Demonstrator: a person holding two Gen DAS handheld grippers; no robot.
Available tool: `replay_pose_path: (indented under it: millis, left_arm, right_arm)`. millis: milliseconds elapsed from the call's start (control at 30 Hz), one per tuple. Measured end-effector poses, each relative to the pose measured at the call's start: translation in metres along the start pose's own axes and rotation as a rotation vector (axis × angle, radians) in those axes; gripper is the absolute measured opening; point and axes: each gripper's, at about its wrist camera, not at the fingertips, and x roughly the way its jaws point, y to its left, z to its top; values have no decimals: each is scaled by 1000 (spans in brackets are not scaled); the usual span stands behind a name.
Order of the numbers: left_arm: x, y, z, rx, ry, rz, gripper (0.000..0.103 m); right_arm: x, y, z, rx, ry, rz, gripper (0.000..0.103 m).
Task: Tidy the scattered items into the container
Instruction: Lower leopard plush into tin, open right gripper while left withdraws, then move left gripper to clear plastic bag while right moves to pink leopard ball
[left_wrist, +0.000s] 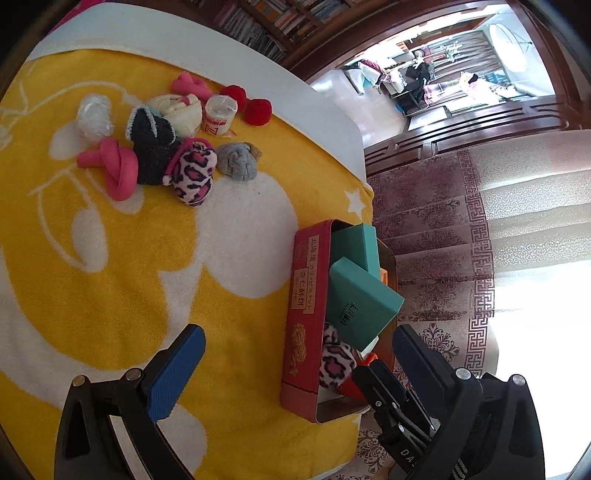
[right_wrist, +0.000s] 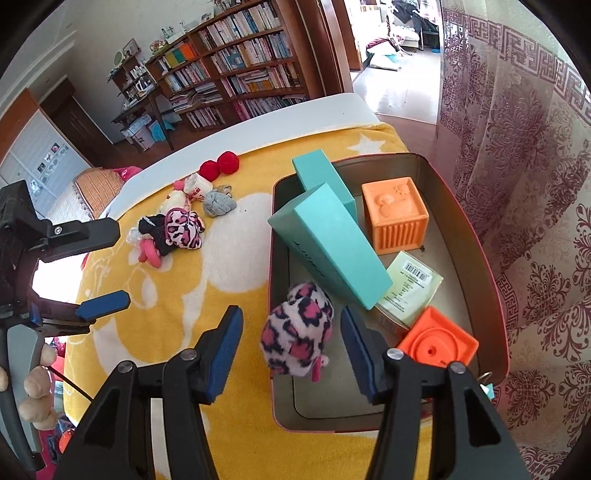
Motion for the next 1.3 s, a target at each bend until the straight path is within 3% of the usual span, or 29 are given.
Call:
replay_pose_path:
  millis: [67, 300, 533, 767, 1300]
  left_arm:
    - [-5, 7, -1, -16, -11, 7, 102]
    - [-16, 31, -3, -58, -13, 28, 102]
    - [-15, 39, -9, -31, -10, 68, 102]
    - [-20, 56, -7, -52, -23, 83, 102]
    - [-53, 130, 7, -202, -84, 144, 102]
  right_arm:
    - [-4, 0, 0, 4, -13, -4, 70]
    - [-15, -8, -8, 46, -23, -16, 70]
    - [-22, -7, -15, 70, -27, -25, 70]
    - [-26, 13, -13, 37, -45, -10, 70]
    - [3, 75, -6, -63, 16, 42, 70]
